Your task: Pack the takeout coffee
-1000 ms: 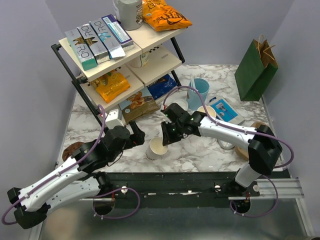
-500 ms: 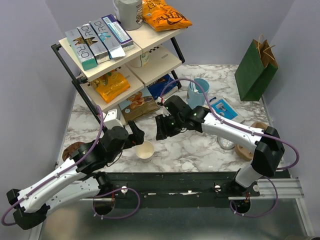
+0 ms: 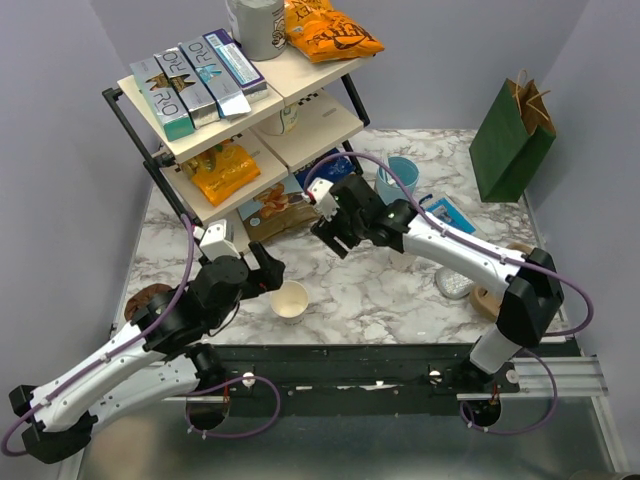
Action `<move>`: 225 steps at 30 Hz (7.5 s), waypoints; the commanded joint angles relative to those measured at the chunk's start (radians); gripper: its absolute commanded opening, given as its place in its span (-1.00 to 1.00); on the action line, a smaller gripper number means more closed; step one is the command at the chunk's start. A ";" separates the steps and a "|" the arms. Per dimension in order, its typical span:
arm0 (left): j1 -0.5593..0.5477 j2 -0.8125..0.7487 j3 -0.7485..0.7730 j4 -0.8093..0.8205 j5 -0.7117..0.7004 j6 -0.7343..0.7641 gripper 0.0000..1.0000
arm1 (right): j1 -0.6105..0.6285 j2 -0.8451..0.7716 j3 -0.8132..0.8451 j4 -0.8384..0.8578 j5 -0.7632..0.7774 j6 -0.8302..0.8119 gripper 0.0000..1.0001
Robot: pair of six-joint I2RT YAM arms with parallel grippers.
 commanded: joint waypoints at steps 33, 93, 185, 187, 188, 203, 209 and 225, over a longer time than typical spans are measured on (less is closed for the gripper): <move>0.004 0.041 0.016 0.015 -0.037 0.057 0.98 | -0.225 0.464 0.294 -0.166 -0.050 -0.739 -0.06; 0.004 0.132 -0.019 0.127 0.048 0.092 0.98 | -0.233 0.379 0.290 -0.243 -0.203 -0.581 -0.99; 0.005 0.150 -0.033 0.170 0.092 0.112 0.98 | -0.283 0.511 0.574 -0.382 0.258 0.278 -0.34; 0.005 0.155 -0.029 0.167 0.094 0.116 0.98 | -0.283 0.510 0.558 -0.407 0.278 0.400 -0.28; 0.005 0.153 -0.029 0.167 0.098 0.119 0.98 | -0.283 0.508 0.552 -0.413 0.297 0.442 -0.27; 0.005 0.141 -0.027 0.159 0.094 0.129 0.98 | -0.291 0.539 0.512 -0.436 0.386 0.708 -0.24; 0.005 0.144 -0.021 0.152 0.086 0.127 0.98 | -0.300 0.551 0.500 -0.396 0.358 0.741 -0.24; 0.005 0.137 -0.022 0.147 0.078 0.127 0.98 | -0.315 0.565 0.506 -0.397 0.323 0.777 -0.27</move>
